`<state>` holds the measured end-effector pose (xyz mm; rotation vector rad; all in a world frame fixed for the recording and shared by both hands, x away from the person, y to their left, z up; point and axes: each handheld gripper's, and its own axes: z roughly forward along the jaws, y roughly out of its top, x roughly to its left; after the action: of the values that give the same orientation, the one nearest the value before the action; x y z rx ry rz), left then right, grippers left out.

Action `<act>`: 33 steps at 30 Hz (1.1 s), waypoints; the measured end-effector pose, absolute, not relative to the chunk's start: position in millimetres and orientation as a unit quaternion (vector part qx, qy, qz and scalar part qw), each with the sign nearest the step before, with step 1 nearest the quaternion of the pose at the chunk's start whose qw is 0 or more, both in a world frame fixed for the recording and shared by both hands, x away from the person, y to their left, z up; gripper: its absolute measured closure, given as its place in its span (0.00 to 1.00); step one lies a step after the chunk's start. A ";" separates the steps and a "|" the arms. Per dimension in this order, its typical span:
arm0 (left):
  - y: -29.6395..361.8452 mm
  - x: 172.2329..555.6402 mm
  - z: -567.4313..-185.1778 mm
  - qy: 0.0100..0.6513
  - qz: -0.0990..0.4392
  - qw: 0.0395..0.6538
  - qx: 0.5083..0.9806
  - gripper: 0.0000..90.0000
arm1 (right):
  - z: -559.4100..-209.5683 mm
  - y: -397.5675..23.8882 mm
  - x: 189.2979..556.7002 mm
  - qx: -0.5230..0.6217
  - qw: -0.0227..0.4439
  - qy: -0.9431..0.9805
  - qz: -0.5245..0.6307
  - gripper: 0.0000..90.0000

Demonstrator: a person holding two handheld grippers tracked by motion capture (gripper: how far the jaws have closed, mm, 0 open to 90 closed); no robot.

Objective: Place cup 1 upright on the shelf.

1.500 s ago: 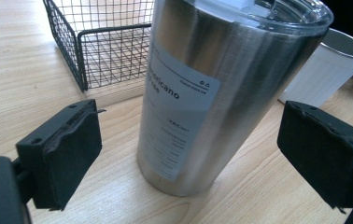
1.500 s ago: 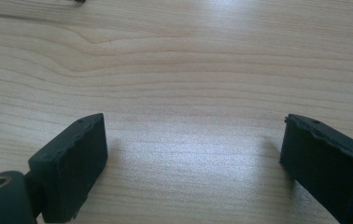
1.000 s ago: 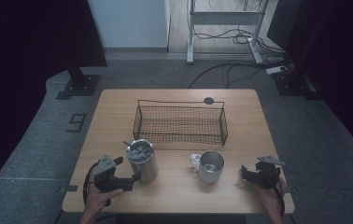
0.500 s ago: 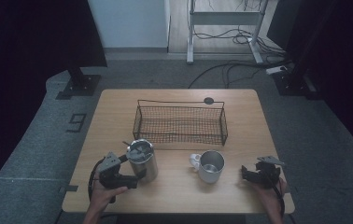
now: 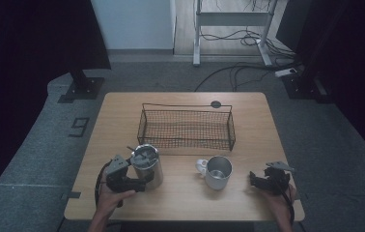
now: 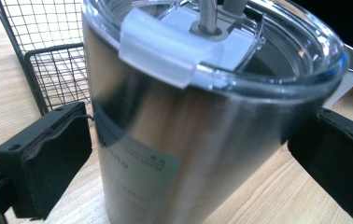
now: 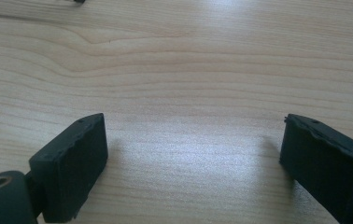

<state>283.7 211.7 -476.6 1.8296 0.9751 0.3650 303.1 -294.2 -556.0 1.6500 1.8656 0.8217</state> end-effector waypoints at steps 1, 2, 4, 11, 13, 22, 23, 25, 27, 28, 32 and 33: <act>211.2 284.1 -476.7 0.402 0.151 0.495 0.755 0.00 | -556.0 -294.2 303.1 0.608 0.257 0.688 0.303 0.08; 210.5 284.9 -476.9 0.403 0.152 0.495 0.754 0.00 | -556.0 -294.2 303.1 0.608 0.257 0.688 0.303 0.08; 209.1 286.3 -477.3 0.404 0.153 0.495 0.754 0.00 | -556.0 -294.2 303.1 0.608 0.257 0.688 0.303 0.08; 203.7 290.9 -478.3 0.404 0.161 0.493 0.754 0.00 | -556.0 -294.2 303.2 0.608 0.257 0.688 0.303 0.08; 202.7 292.1 -478.3 0.403 0.163 0.493 0.754 0.00 | -556.0 -294.2 303.2 0.608 0.257 0.688 0.303 0.08; 197.6 297.1 -478.8 0.394 0.173 0.489 0.759 0.00 | -556.0 -294.2 303.2 0.608 0.257 0.688 0.303 0.08; 197.0 297.8 -479.3 0.394 0.173 0.488 0.760 0.00 | -556.0 -294.2 303.2 0.608 0.257 0.688 0.303 0.08; 196.5 298.4 -479.9 0.392 0.175 0.488 0.760 0.00 | -556.0 -294.2 303.1 0.608 0.257 0.688 0.303 0.08; 196.7 299.0 -480.6 0.389 0.176 0.489 0.761 0.00 | -556.0 -294.2 303.1 0.608 0.257 0.688 0.303 0.08; 196.9 298.9 -480.8 0.387 0.177 0.490 0.761 0.00 | -556.0 -294.2 303.1 0.608 0.257 0.688 0.303 0.08; 196.5 298.5 -481.4 0.383 0.185 0.491 0.761 0.02 | -556.0 -294.2 303.1 0.608 0.257 0.688 0.303 0.08; 196.5 298.4 -481.4 0.381 0.187 0.491 0.761 0.02 | -556.0 -294.2 303.1 0.608 0.257 0.688 0.303 0.08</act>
<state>298.4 196.5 -481.4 1.8480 0.9241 0.4536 303.1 -294.2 -556.0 1.6499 1.8656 0.8216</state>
